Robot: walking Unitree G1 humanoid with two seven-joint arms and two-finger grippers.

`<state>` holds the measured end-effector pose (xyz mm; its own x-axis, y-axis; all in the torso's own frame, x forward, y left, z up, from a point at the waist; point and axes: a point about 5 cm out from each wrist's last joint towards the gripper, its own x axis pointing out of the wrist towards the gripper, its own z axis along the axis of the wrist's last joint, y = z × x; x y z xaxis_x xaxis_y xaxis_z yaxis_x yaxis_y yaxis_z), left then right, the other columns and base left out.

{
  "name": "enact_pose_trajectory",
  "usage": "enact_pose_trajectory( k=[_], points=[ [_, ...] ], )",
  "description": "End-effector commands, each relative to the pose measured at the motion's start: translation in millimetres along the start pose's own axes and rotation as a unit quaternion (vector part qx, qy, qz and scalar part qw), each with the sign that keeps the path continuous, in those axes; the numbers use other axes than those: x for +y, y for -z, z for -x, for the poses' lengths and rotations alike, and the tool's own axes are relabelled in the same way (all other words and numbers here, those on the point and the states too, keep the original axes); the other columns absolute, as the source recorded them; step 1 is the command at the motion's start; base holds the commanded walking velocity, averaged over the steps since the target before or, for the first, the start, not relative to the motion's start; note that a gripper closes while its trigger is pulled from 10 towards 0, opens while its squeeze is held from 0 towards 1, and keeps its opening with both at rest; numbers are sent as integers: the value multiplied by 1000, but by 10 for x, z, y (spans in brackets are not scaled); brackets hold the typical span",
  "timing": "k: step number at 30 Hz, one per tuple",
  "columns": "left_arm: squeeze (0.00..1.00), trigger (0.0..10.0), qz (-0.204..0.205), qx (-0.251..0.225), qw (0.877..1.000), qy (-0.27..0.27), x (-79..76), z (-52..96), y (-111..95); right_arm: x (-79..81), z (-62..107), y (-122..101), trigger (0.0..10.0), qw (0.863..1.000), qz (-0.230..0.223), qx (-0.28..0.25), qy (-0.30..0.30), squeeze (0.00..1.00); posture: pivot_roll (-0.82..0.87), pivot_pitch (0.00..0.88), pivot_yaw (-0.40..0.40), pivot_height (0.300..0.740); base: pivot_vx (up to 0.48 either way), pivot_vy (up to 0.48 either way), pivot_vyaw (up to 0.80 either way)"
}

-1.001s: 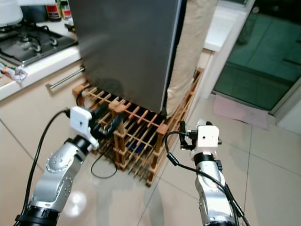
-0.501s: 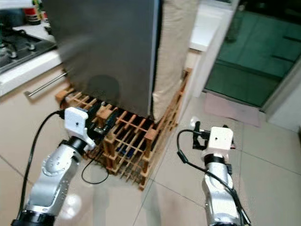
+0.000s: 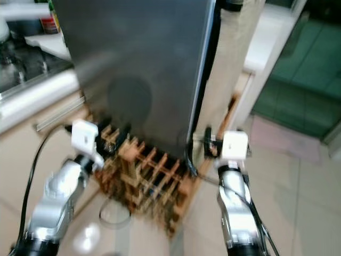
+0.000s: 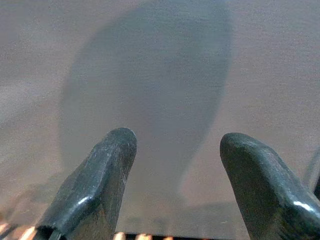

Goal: Restocking fridge

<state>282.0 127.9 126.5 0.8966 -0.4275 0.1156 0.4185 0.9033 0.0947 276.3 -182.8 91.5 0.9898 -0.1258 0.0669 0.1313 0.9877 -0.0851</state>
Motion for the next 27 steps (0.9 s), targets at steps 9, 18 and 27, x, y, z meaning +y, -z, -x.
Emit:
enact_pose_trajectory(
  k=[9,18,27],
  points=[
    [0,10000,-3,2,1000,12,-36,6,28,-2,-8,17,10000,1000,10,10,-2,0,-30,0,-50,740,0,0,-242],
    [0,10000,-25,19,1000,1,12,6,89,-1,-16,34,10000,1000,12,11,-7,0,-28,0,-52,740,0,0,-695],
    [0,10000,-29,20,999,5,-12,-4,86,0,-34,35,10000,1000,14,6,-11,0,-24,0,-57,740,0,0,-384]
  ],
)
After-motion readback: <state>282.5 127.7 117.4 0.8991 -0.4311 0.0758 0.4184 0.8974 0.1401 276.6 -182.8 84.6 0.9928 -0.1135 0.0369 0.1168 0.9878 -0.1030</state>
